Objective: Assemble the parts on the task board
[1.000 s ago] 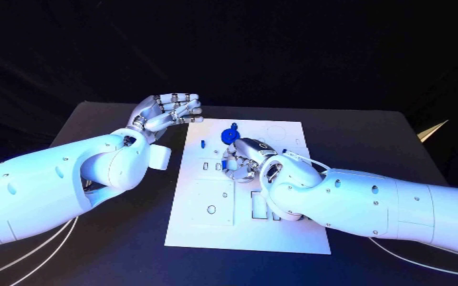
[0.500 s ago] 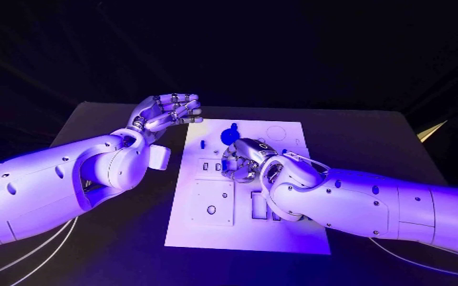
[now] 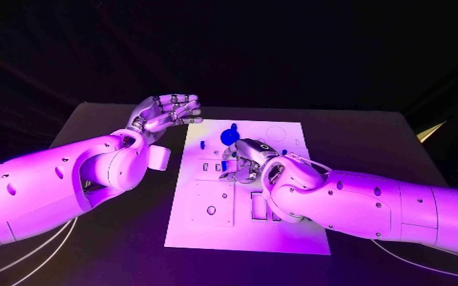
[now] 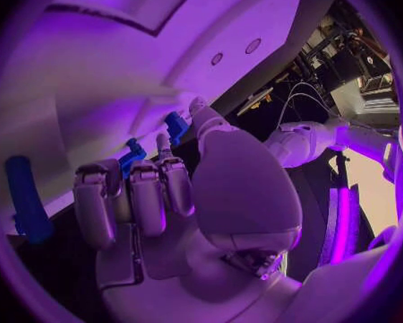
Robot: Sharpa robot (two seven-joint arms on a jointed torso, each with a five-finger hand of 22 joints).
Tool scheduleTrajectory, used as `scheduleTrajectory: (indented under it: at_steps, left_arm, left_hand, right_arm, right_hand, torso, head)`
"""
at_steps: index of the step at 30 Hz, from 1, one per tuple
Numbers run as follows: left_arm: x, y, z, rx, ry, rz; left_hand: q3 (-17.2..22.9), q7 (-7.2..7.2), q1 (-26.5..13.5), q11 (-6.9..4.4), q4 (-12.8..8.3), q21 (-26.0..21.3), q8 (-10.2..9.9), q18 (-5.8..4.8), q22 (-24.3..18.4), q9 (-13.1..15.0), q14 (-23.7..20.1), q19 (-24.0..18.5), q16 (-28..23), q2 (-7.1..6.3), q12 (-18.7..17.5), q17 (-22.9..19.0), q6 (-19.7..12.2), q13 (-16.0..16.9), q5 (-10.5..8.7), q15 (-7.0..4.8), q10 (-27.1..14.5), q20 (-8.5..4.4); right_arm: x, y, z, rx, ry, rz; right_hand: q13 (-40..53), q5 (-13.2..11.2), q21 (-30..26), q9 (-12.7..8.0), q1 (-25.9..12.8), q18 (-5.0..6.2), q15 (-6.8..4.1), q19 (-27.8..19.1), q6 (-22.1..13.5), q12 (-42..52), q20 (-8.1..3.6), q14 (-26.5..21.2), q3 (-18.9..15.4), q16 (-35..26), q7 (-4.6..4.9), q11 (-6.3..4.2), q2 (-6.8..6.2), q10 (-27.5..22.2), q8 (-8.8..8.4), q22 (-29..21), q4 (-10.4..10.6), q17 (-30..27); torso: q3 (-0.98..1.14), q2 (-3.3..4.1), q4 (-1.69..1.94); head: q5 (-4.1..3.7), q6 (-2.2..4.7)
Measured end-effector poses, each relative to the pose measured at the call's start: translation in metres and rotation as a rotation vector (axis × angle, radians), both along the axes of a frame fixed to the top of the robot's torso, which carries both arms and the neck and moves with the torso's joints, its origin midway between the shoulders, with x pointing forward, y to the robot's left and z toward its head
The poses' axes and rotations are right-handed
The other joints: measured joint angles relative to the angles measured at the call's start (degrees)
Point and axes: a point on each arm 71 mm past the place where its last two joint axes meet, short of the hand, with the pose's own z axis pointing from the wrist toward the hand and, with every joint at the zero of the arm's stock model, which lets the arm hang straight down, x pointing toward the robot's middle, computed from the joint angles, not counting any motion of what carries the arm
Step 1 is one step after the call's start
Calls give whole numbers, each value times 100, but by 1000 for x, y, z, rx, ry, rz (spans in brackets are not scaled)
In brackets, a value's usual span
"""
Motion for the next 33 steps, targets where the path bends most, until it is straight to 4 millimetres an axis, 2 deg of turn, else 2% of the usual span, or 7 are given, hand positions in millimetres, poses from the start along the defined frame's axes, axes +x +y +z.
scheduleTrajectory:
  at_steps: [4, 9, 18, 23, 25, 28, 33]
  left_arm:
    - [2, 2, -1, 4, 3, 5]
    - [5, 4, -3, 21, 10, 11]
    - [13, -1, -10, 119, 34, -19]
    - [20, -7, -12, 212, 65, -60]
    - [24, -11, -12, 263, 80, -85]
    - [28, -18, -13, 349, 105, -131]
    - [36, -29, -14, 520, 150, -205]
  left_hand:
    - [0, 0, 0, 0, 0, 28, 0, 0, -3, 0, 0, 0, -2, 0, 0, 23, 0, 0, 0, 0, 0, 0]
    - [-66, 2, -35, -25, 66, 235, -24, -1, 68, -9, 321, 215, 179, -35, 39, 175, -11, 13, 0, -95, 183, -58]
    - [10, -21, 3, -217, 57, 1143, 77, -1, 539, 30, 1390, 958, 1322, -104, 468, 930, -74, 165, 29, -421, 694, -416]
    - [-51, 1, -480, -464, 289, 2441, 675, -2, 1344, 295, 1920, 1341, 3412, -126, 1377, 2401, 45, 703, 46, -671, 1016, -672]
    - [-251, -139, -987, -553, 294, 3730, 1137, -57, 2734, 534, 2478, 1689, 5129, -46, 2261, 4127, 95, 1307, 46, -797, 1076, -784]
    - [-491, -303, -1460, -733, 301, 5192, 1869, -281, 4510, 986, 3111, 2190, 6555, 129, 3674, 5775, 65, 2319, 55, -909, 885, -876]
    - [-887, -478, -1845, -887, 338, 6156, 2852, -404, 5831, 1671, 3423, 2594, 7328, 396, 5379, 6312, -20, 3789, 42, -1031, 816, -950]
  right_arm:
    - [-1, -6, 4, 22, -21, -9]
    - [0, -17, 16, 52, -59, -15]
    - [7, -56, 53, 171, -123, 20]
    - [12, -82, 73, 268, -114, -2]
    - [15, -96, 80, 305, -106, -28]
    - [19, -112, 86, 352, -88, -69]
    - [24, -132, 90, 401, -63, -127]
  right_hand:
    - [0, 0, 0, -99, 385, 0, 60, -22, -221, 0, 22, 1, -362, 0, 80, 73, -87, -10, -56, 0, 466, 0]
    - [0, 0, 0, -144, 459, 0, 60, -5, -307, 0, 38, 1, -418, 0, 85, 72, -115, -10, -56, -1, 532, 0]
    - [4, 0, -358, -130, 789, 0, 80, 0, -40, -140, 41, -19, -250, 0, 27, 77, 218, -45, 90, -1, 492, 0]
    - [4, 0, -358, -76, 657, 0, 57, 0, 156, -140, 41, 4, -243, 0, -45, 32, 350, -34, 270, -1, 498, 5]
    - [4, 0, -358, -54, 636, 0, 46, -21, 203, -140, 21, 12, -243, 0, -75, 19, 370, -20, 334, -2, 498, 4]
    - [4, 0, -358, -44, 615, -1, 25, -23, 203, -140, 19, -9, -243, 0, -75, 19, 391, -20, 359, -1, 498, 4]
    - [4, 0, -358, -37, 561, 0, 25, -1, 208, -140, -3, -9, -243, 0, -80, -22, 400, -19, 380, -2, 498, 4]
  torso:
    - [1, -8, -5]
    - [11, -21, -19]
    - [34, -90, -51]
    - [52, -136, -81]
    - [56, -155, -95]
    - [63, -181, -114]
    - [74, -210, -128]
  head:
    - [4, 24]
    - [4, 76]
    - [27, 135]
    - [73, 155]
    - [80, 157]
    - [101, 148]
    - [128, 118]
